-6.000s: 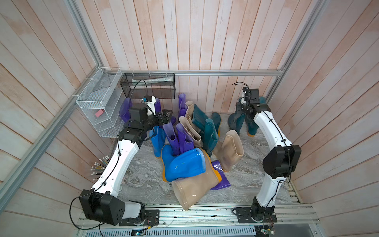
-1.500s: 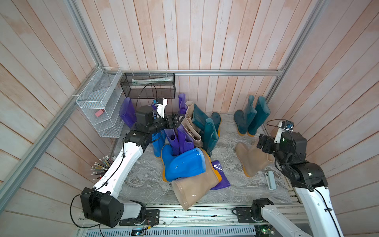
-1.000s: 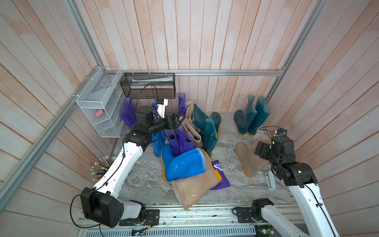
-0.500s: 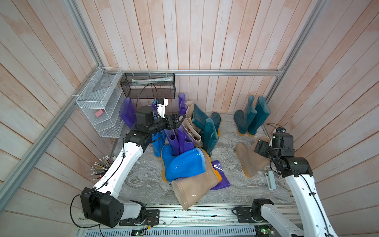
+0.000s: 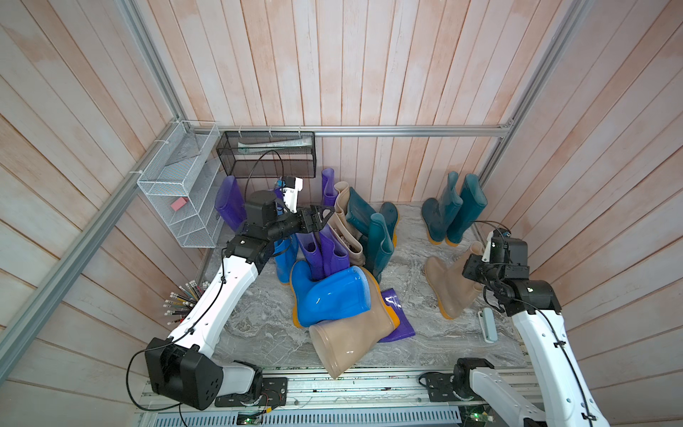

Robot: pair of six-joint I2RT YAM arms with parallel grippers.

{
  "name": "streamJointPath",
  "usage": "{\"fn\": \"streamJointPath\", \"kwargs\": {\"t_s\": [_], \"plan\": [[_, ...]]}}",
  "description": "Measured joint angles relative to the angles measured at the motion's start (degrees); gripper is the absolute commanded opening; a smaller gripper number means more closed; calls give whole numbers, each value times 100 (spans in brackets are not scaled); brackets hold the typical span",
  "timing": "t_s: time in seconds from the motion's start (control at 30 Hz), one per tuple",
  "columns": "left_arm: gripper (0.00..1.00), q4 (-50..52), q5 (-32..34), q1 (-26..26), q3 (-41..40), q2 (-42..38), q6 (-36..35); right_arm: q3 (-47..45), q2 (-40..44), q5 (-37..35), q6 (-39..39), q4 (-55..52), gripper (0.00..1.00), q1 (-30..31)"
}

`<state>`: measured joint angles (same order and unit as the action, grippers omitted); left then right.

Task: Match and arrange rain boots in pairs
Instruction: Adjust the rain boot at the center of the board.

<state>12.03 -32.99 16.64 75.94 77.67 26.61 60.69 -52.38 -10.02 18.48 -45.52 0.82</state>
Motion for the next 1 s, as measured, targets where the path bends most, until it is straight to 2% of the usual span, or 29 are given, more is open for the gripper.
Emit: {"fn": "streamJointPath", "kwargs": {"t_s": [0.5, 0.77, 0.8, 0.93, 1.0], "plan": [[93, 0, 0, 0, 0, 0, 0, 127, -387, -409, -66, 354, 0, -391], [93, 0, 0, 4, 0, 0, 2, 120, -522, -341, -31, 568, 0, -603], [93, 0, 0, 4, 0, 0, 2, 120, -542, -328, -20, 588, 3, -619], [93, -2, 0, 4, 0, 0, 2, 142, -562, -192, 90, 673, 48, -629], [93, -2, 0, 4, 0, 0, 2, 238, -551, -157, 111, 721, 59, -634]]}}
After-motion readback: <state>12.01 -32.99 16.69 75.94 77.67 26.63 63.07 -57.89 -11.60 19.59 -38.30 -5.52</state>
